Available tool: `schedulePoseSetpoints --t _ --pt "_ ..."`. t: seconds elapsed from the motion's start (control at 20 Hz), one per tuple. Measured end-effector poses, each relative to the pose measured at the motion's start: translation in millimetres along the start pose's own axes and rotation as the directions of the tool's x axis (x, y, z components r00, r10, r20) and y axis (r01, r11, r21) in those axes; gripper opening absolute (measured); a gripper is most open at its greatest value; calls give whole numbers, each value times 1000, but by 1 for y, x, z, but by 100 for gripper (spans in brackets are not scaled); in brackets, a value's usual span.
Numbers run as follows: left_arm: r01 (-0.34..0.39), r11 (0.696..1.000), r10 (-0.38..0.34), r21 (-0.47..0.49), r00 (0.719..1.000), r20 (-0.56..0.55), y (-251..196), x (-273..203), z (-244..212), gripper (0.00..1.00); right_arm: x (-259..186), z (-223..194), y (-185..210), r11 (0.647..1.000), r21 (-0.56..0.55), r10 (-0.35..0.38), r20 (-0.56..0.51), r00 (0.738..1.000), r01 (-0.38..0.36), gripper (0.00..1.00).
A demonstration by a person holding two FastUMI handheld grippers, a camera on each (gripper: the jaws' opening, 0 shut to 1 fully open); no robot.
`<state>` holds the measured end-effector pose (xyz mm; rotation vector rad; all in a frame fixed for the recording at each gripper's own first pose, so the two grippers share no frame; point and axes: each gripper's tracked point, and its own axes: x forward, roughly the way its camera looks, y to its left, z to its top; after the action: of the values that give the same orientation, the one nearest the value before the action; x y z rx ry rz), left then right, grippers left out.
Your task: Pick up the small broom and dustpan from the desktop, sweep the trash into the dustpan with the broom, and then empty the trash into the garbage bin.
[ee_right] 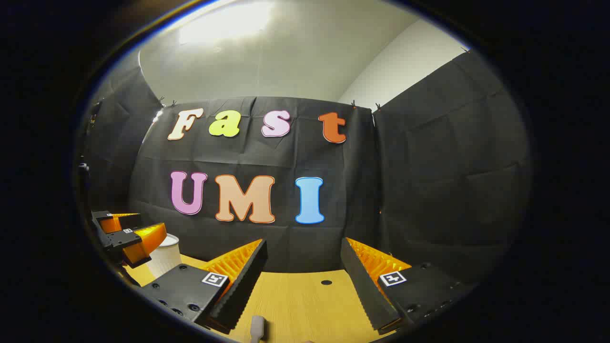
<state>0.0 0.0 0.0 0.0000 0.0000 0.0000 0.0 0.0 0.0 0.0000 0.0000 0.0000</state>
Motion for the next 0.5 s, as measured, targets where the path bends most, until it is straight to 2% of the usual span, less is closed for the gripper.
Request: schedulePoseSetpoints --t 0.5 --pt "-13 1000 13 -2 1000 -19 1 -6 -4 93 -7 2 -1 1000 -1 5 0 1000 -5 99"
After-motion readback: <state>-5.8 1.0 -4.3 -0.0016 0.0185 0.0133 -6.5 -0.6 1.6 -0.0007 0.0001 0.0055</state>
